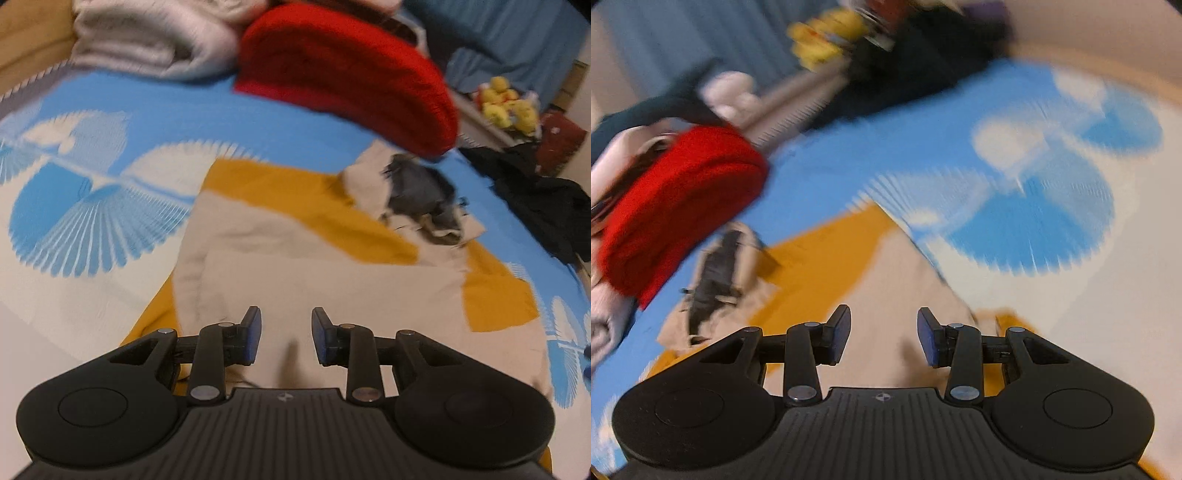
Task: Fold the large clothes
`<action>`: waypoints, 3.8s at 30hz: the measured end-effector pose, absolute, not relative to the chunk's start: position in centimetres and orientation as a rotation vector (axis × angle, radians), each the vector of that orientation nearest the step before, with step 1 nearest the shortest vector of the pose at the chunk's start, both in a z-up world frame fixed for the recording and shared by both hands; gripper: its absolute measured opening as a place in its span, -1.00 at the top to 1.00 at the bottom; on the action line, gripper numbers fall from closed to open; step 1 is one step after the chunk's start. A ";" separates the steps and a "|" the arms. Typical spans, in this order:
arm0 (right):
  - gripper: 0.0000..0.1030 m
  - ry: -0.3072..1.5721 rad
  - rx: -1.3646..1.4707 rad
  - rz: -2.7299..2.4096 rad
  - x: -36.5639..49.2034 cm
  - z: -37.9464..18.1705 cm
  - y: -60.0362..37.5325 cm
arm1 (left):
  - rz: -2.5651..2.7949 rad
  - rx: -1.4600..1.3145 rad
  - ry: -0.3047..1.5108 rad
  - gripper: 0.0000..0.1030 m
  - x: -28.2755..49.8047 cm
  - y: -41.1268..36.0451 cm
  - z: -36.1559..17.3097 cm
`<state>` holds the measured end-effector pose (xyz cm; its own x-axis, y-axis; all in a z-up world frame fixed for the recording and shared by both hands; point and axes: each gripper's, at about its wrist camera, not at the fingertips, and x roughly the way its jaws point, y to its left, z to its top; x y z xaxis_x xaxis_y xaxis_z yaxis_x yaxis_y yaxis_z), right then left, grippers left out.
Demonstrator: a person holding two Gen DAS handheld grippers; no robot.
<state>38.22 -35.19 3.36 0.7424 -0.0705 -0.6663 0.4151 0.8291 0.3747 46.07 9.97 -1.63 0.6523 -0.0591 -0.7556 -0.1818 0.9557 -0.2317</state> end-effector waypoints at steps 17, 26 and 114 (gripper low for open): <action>0.19 0.528 0.312 -0.092 32.7 8.6 -35.2 | -0.090 -0.128 0.610 -0.22 39.9 2.7 4.0; 0.19 0.552 0.301 -0.079 33.4 8.1 -37.6 | -0.082 0.012 0.564 -0.60 46.8 -4.2 6.7; 0.99 0.920 0.640 0.217 40.4 -0.4 -29.0 | -0.054 -0.622 0.954 0.98 48.5 8.4 -6.4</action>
